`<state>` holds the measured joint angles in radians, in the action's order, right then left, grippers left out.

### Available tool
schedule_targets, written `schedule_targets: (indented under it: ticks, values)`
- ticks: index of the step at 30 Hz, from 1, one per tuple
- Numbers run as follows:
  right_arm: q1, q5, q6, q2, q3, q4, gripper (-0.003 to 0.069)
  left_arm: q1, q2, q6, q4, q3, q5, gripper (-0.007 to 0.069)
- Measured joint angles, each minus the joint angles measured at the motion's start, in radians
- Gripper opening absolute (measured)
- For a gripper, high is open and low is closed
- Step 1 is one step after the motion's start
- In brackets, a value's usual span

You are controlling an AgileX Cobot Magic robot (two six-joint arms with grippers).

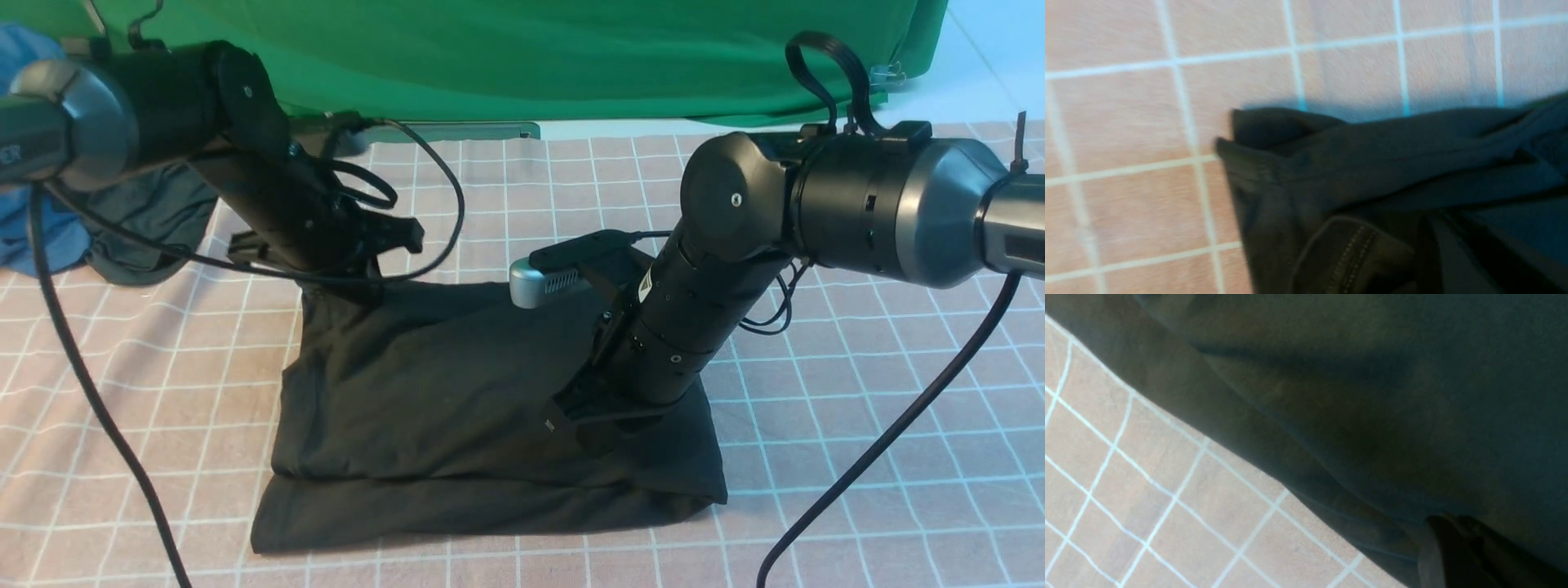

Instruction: Fold a long-sleeved shirt over a pink coffee tablecloth.

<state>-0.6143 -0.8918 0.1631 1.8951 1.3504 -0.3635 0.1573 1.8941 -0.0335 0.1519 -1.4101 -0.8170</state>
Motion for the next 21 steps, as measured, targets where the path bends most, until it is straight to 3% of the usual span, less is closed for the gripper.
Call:
schedule_targets:
  ticks: [17, 21]
  values:
    - [0.000, 0.000, -0.001, 0.001, 0.000, 0.000, 0.0041, 0.001, -0.019, -0.093, -0.107, 0.000, 0.009, 0.0017]
    - [0.000, 0.000, -0.001, 0.001, 0.000, 0.000, 0.0046, 0.000, -0.019, -0.127, -0.188, 0.000, 0.044, 0.0076]
